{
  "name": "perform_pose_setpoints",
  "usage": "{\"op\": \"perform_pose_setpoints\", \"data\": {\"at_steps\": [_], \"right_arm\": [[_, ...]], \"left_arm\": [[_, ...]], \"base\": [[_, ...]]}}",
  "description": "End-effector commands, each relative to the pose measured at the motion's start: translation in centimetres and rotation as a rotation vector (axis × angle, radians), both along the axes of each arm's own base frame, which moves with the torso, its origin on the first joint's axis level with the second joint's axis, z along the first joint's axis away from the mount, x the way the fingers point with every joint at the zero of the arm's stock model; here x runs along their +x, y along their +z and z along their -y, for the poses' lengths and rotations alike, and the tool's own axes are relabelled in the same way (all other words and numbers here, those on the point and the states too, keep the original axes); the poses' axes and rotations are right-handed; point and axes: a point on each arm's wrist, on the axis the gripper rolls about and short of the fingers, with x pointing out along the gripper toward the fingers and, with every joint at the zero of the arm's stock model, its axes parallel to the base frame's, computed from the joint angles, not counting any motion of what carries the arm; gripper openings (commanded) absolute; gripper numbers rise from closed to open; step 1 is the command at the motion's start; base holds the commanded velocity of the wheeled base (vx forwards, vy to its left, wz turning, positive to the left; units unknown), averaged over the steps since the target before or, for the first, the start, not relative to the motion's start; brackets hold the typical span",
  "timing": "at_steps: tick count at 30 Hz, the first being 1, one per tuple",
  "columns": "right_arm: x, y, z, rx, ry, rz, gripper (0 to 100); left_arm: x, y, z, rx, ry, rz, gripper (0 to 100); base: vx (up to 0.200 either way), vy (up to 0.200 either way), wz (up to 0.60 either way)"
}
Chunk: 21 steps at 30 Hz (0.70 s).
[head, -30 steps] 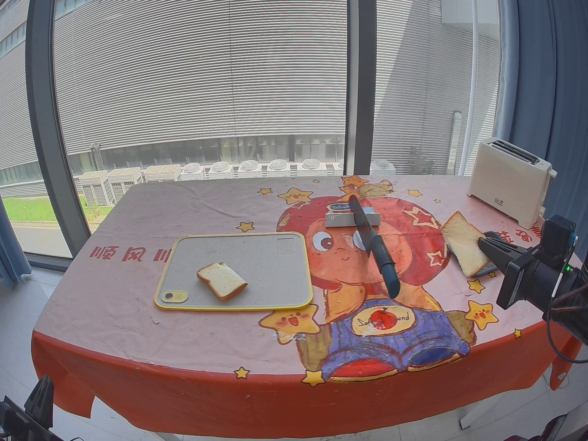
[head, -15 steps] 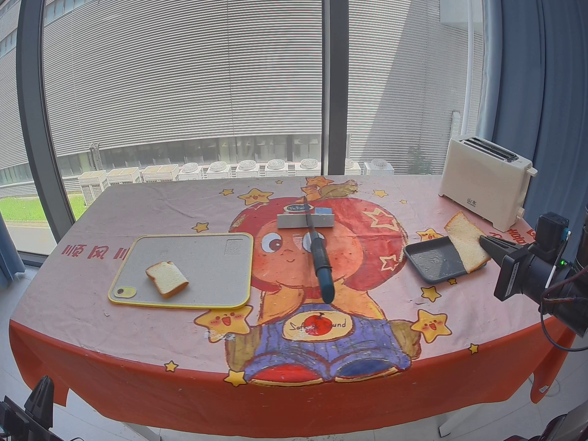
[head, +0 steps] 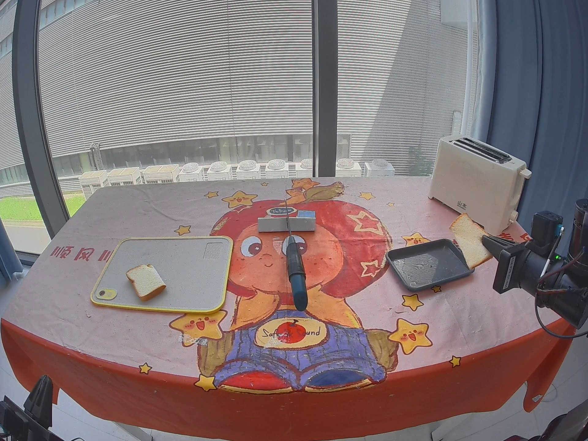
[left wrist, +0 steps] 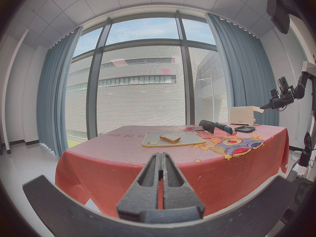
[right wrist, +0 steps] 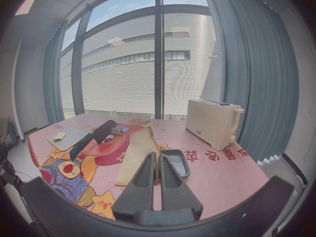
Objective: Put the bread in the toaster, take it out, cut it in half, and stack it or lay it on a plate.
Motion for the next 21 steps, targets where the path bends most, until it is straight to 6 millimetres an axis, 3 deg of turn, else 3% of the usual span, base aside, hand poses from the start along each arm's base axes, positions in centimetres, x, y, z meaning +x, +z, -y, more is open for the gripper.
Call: {"op": "perform_pose_setpoints", "data": {"at_steps": [1, 6, 11, 21], "right_arm": [[0.6, -0.4, 0.1, -0.006, -0.015, -0.020, 0], [0.9, -0.5, 0.2, 0.003, -0.031, -0.027, 0], [1.9, -0.8, 0.7, 0.025, -0.069, -0.051, 0], [2.6, -2.1, 1.0, 0.062, 0.020, -0.131, 0]], "left_arm": [[0.0, -0.5, 0.0, 0.000, 0.000, -0.001, 0], [0.0, -0.5, 0.0, 0.000, 0.000, -0.001, 0], [0.0, -0.5, 0.0, -0.002, 0.000, -0.001, 0], [0.0, -0.5, 0.0, 0.000, 0.000, -0.001, 0]], "base": [[0.200, 0.000, 0.00], [0.200, 0.000, 0.00], [0.000, 0.000, 0.00], [0.000, 0.000, 0.00]]}}
